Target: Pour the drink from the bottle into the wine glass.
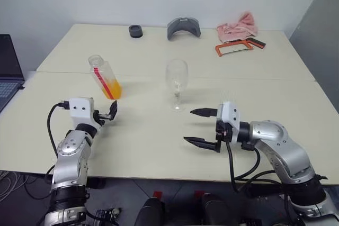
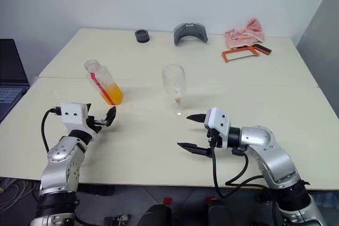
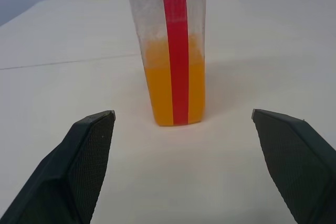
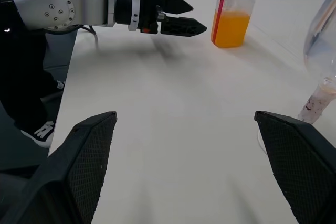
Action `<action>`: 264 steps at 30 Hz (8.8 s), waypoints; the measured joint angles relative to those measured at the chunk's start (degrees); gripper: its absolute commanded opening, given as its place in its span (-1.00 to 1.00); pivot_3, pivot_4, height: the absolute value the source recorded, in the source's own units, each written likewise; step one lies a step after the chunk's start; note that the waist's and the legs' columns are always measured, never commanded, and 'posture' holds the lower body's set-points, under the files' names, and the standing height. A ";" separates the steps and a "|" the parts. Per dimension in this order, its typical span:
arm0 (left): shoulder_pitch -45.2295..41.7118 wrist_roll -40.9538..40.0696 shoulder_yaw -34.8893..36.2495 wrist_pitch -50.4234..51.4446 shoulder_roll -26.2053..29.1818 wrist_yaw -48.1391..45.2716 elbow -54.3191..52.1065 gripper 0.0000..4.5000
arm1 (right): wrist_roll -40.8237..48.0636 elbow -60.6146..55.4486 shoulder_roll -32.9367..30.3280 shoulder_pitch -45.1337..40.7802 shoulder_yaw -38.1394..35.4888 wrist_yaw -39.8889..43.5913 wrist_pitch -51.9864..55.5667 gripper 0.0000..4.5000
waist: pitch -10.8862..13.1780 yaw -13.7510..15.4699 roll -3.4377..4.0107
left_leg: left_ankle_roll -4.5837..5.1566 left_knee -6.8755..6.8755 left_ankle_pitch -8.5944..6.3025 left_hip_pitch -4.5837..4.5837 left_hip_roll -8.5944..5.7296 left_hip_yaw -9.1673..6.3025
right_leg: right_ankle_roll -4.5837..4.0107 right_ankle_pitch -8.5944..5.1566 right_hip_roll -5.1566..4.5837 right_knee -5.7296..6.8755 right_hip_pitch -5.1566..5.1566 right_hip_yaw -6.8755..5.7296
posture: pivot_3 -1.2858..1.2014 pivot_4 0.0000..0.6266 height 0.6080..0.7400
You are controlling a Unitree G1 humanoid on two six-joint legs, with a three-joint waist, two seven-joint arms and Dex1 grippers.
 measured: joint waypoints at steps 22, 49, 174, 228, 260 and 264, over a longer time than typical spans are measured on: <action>-11.85 1.18 -0.49 -0.35 2.75 -2.51 11.09 1.00 | 5.09 -2.75 4.40 -6.47 -1.31 -9.10 8.62 0.99 | 0.00 -0.06 0.00 | 0.00 -0.01 0.00 -0.01 -0.04 -0.03 | 0.00 0.00 0.01 -0.01 -0.02 -0.02 | 0.03 -0.52 1.00; -19.40 2.42 -0.90 -4.09 4.43 -4.24 18.80 0.82 | 4.12 -2.59 7.30 -9.28 -0.90 -11.07 2.40 1.00 | 0.00 -0.07 0.00 | -0.01 -0.01 0.01 -0.03 -0.06 -0.07 | 0.00 0.00 0.00 -0.01 -0.03 -0.10 | 0.03 -0.52 1.00; -58.78 56.31 -37.74 -60.08 14.79 12.83 47.79 -0.26 | 5.41 -7.48 0.71 1.82 -10.26 -18.97 1.03 1.00 | 0.06 -0.13 -0.07 | -0.02 0.02 0.01 -0.30 -0.23 0.25 | 0.00 0.00 0.08 0.11 -0.34 -0.03 | 0.03 -0.52 1.00; -59.97 58.86 -41.02 -61.17 15.98 16.55 50.28 -0.26 | 4.43 -7.48 2.29 2.05 -9.95 -19.10 1.03 1.00 | 0.04 -0.19 -0.08 | -0.22 0.23 0.13 -0.81 -0.24 0.30 | 0.00 0.01 0.06 0.48 -0.94 0.05 | 0.03 -0.52 1.00; -44.34 17.99 -23.06 -33.72 6.43 -13.16 34.96 -0.26 | 0.07 -5.29 2.75 -2.17 -5.55 -17.18 -1.40 1.00 | 0.04 -1.33 -0.07 | -0.17 0.90 0.11 -0.87 -0.18 0.41 | 0.00 0.00 0.08 1.10 -1.00 0.11 | 0.03 -0.52 1.00; -38.07 8.99 -15.91 -19.61 6.55 -15.13 26.72 -0.26 | 1.75 -5.26 2.93 -4.88 -4.43 -16.04 1.63 1.00 | 0.02 -2.25 -0.05 | -0.19 0.89 0.11 -0.83 -0.08 0.17 | -0.01 0.00 0.11 1.17 -1.00 0.09 | 0.03 -0.52 1.00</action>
